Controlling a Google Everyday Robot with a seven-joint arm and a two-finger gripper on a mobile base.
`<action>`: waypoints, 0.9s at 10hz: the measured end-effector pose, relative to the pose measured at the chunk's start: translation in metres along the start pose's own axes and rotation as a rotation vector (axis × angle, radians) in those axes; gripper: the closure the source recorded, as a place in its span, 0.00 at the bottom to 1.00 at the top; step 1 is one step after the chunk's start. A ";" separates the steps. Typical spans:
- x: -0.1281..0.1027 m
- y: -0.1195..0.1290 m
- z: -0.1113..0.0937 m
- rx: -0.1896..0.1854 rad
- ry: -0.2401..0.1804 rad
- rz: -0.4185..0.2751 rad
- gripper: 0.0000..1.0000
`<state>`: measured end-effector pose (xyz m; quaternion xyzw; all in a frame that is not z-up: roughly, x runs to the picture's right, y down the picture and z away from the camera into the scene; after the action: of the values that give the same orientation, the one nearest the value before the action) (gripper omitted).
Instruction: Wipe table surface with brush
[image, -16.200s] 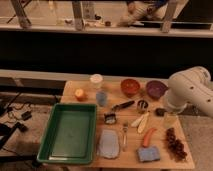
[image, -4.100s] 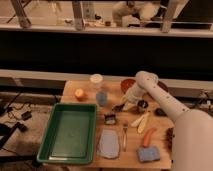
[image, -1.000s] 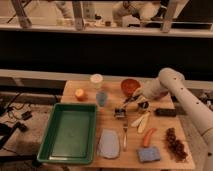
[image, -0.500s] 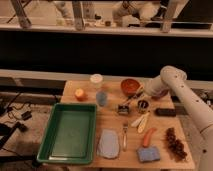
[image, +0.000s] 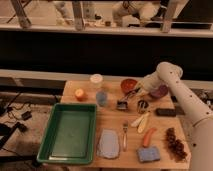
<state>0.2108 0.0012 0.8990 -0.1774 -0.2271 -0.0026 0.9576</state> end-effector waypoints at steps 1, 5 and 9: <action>-0.004 -0.003 0.002 0.002 -0.001 -0.007 1.00; -0.052 -0.005 0.020 -0.009 -0.059 -0.061 1.00; -0.077 0.017 0.018 -0.033 -0.118 -0.097 1.00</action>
<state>0.1356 0.0169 0.8746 -0.1816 -0.2916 -0.0423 0.9382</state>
